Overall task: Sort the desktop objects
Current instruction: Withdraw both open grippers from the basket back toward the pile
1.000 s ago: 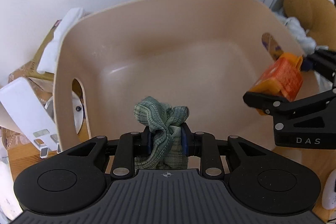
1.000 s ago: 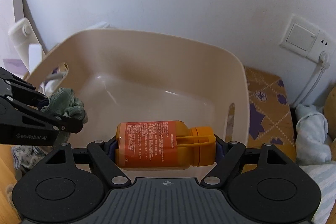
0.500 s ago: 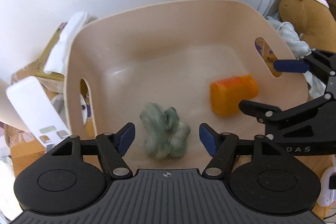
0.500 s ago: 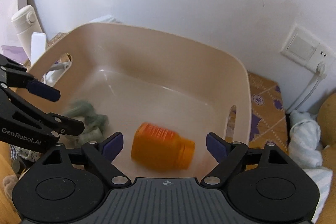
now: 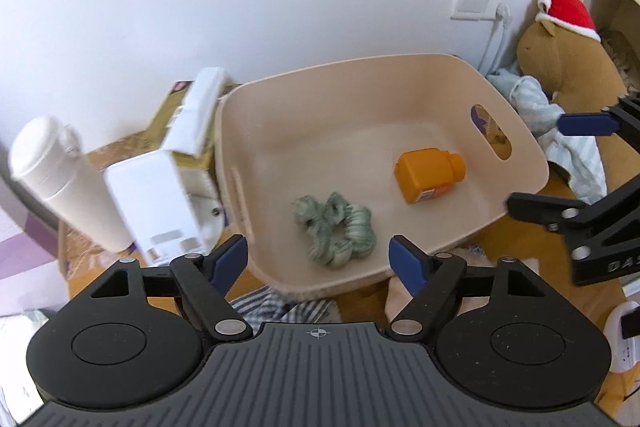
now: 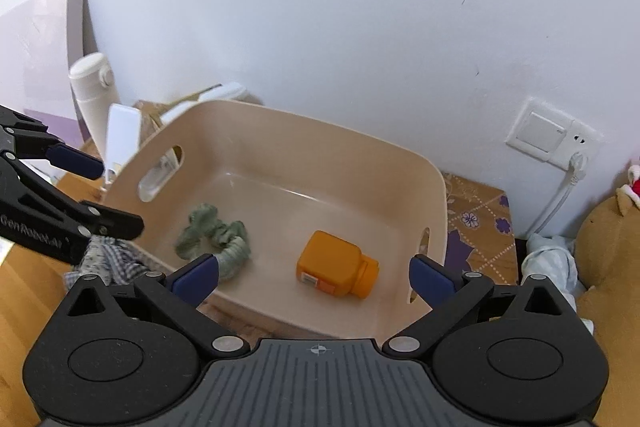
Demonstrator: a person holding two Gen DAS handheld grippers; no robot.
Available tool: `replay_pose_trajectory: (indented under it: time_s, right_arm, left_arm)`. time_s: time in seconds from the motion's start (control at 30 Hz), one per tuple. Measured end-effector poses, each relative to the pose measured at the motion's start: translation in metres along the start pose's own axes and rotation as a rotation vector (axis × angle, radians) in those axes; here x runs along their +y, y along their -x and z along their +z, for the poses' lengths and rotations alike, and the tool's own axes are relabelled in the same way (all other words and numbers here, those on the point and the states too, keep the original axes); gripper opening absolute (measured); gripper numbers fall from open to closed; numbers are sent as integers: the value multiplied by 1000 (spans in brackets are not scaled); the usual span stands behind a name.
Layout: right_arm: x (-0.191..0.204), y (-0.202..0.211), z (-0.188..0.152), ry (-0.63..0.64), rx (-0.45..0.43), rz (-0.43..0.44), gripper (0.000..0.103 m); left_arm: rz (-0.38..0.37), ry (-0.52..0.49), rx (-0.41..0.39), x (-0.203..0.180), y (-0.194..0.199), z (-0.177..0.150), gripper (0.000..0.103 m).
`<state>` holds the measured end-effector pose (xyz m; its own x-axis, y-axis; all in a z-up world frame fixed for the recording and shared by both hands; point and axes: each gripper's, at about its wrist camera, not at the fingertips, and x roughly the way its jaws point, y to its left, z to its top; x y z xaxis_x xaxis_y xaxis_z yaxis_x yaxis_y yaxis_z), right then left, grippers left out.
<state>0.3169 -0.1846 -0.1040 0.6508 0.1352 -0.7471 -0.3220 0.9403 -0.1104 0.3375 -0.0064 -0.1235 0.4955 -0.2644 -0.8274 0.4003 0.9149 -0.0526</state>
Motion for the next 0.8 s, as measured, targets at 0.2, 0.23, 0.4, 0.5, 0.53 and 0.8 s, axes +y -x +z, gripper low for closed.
replay_pose_trajectory:
  time_s: [0.2, 0.23, 0.4, 0.5, 0.53, 0.8]
  right_arm:
    - [-2, 21, -20, -20, -4, -26, 103]
    - [-4, 23, -26, -30, 2, -31, 103]
    - [-11, 31, -50, -70, 27, -51, 103]
    - [-14, 34, -66, -94, 53, -66, 103]
    - [-16, 36, -72, -107, 64, -69, 103]
    - [-19, 41, -118, -154, 130, -82, 103]
  left_arm:
    - [31, 28, 18, 29, 19, -30, 81]
    - [25, 38, 26, 35, 20, -35, 81]
    - [26, 77, 54, 56, 27, -63, 81]
    - [28, 92, 73, 63, 28, -78, 81]
    - [25, 95, 78, 63, 27, -83, 81]
    - [-35, 65, 126, 46, 26, -120, 81]
